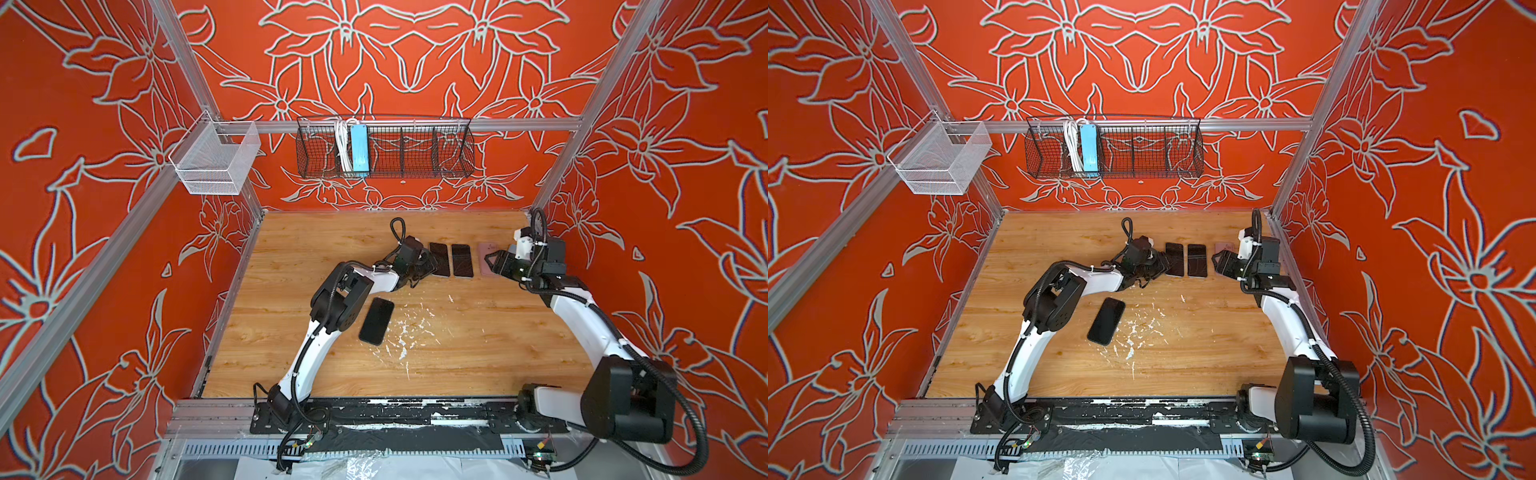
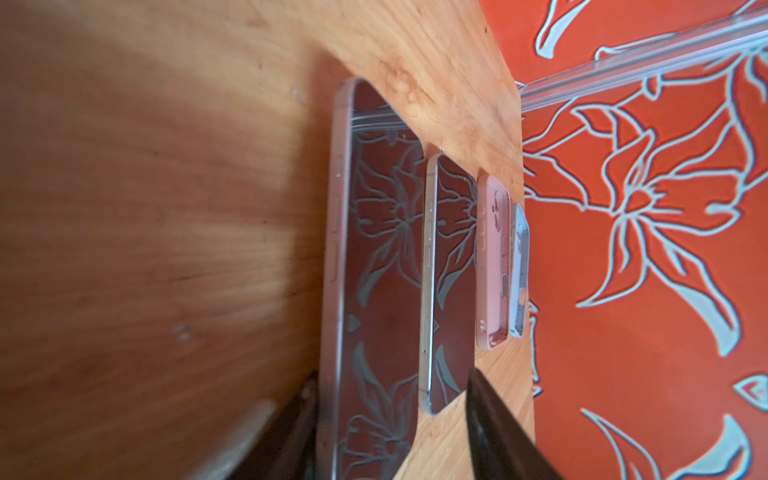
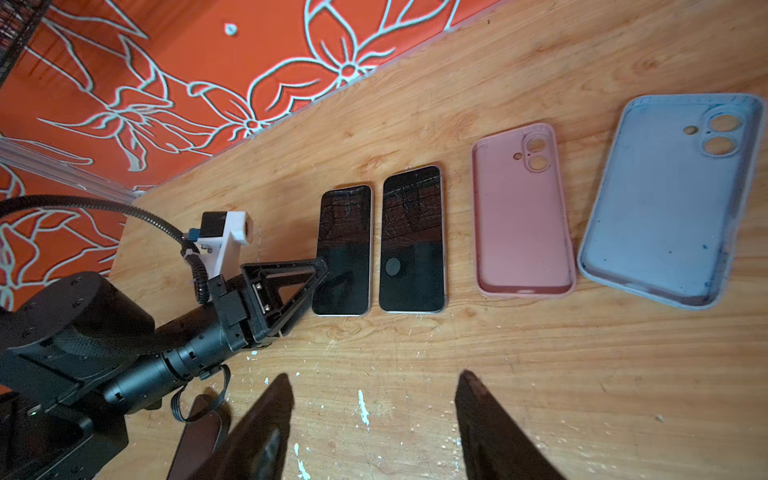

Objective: Take the phone out of the phone case

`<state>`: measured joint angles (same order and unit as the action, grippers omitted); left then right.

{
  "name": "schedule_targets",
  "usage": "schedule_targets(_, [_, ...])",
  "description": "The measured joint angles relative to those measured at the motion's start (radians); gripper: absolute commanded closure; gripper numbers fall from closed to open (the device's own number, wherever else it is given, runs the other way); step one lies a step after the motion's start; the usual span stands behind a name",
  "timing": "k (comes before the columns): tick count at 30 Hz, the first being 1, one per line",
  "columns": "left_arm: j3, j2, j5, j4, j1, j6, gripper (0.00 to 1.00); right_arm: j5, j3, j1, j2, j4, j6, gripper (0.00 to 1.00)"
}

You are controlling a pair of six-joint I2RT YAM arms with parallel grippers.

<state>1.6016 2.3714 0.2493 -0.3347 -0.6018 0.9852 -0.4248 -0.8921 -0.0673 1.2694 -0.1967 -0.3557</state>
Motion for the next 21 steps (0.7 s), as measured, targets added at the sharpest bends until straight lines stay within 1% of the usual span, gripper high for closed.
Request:
schedule_targets(1, [-0.001,-0.005,-0.003,0.011,0.000,-0.006,0.43,0.002,-0.001,0.006,0.000,0.000,-0.001,0.36])
schedule_targets(3, [-0.005,-0.019,-0.006,0.037,0.000,-0.026,0.36,0.009,-0.003,0.021,0.000,-0.002,-0.006,0.35])
schedule_targets(4, [-0.006,-0.026,-0.009,0.050,0.000,-0.032,0.35,0.018,-0.006,0.026,0.000,-0.003,-0.008,0.35])
schedule_targets(5, [-0.006,-0.034,-0.012,0.071,0.000,-0.043,0.31,0.028,-0.011,0.036,-0.001,-0.009,-0.008,0.34])
schedule_targets(8, [-0.009,-0.055,-0.017,0.111,0.000,-0.065,0.22,0.087,-0.023,0.066,-0.009,-0.040,-0.009,0.32])
schedule_targets(13, [-0.076,-0.128,-0.028,0.164,0.000,-0.096,0.07,0.194,-0.056,0.173,-0.026,-0.101,-0.009,0.27])
schedule_targets(15, [-0.121,-0.173,-0.032,0.186,0.001,-0.109,0.05,0.228,-0.067,0.214,-0.028,-0.115,-0.012,0.26])
schedule_targets(19, [-0.234,-0.313,-0.050,0.232,0.006,-0.145,0.00,0.297,-0.075,0.303,-0.032,-0.134,-0.031,0.25])
schedule_targets(21, [-0.292,-0.399,-0.058,0.251,0.013,-0.160,0.02,0.338,-0.076,0.358,-0.032,-0.144,-0.047,0.25])
